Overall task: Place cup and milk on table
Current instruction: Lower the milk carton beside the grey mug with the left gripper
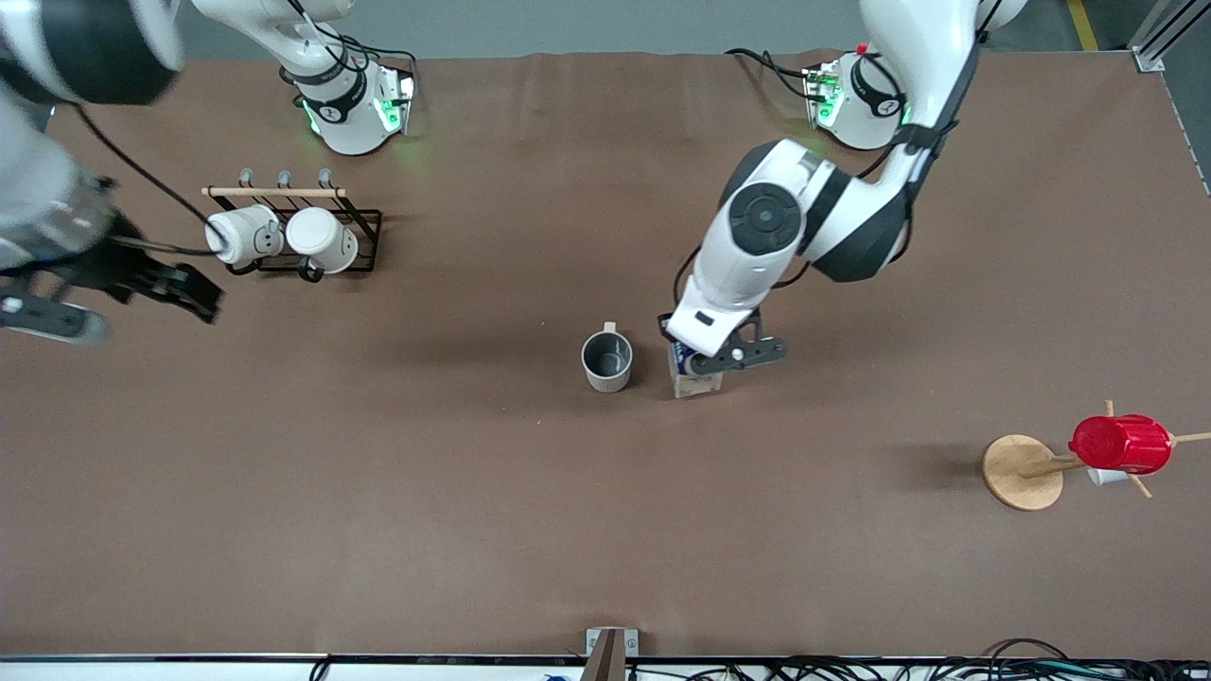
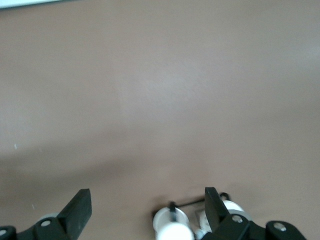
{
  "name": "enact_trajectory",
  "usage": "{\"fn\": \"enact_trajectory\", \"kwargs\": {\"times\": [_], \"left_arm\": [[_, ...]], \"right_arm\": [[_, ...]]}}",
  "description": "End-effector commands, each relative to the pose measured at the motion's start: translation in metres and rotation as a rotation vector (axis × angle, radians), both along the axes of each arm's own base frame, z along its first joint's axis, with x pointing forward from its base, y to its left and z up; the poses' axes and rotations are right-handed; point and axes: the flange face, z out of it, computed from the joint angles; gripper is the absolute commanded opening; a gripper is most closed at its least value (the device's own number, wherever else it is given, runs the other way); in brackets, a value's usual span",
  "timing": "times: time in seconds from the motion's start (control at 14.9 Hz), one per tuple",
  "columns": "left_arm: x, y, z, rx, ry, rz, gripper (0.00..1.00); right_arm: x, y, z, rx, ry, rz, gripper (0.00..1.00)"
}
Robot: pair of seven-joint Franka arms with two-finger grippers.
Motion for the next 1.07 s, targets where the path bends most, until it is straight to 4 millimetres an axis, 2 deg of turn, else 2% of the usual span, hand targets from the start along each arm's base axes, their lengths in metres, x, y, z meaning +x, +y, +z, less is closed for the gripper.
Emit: {"fn": "enact_trajectory", "kwargs": {"times": [0.0,0.2,0.4,0.74,0.81,0.87,1.01], "left_arm": [[0.003,-0.030,-0.012,-0.010,0.010,0.046,0.36],[-0.003,-0.038,-0.014,-0.023,0.025,0.051,0.37],[-0.013,-0.050,-0.009,-0.050,0.044,0.038,0.38],[-0.017,-0.051,-0.008,-0.050,0.052,0.024,0.42],[-0.017,-0.051,-0.011,-0.053,0.058,0.023,0.47],[-0.016,-0.051,-0.012,-0.051,0.059,0.025,0.58],[-0.016,-0.050,-0.013,-0.050,0.060,0.026,0.94]], "right_arm": [[-0.020,-0.040,0.010,0.033,0.046,0.079,1.00],[-0.026,-0.064,0.017,0.075,0.040,0.088,1.00],[-0.025,-0.068,0.021,0.081,0.031,0.083,1.00],[-0.025,-0.066,0.022,0.081,0.029,0.086,1.00],[-0.025,-0.068,0.022,0.082,0.029,0.083,1.00],[-0.025,-0.069,0.022,0.082,0.029,0.081,1.00],[-0.026,-0.071,0.021,0.083,0.036,0.078,1.00]]}}
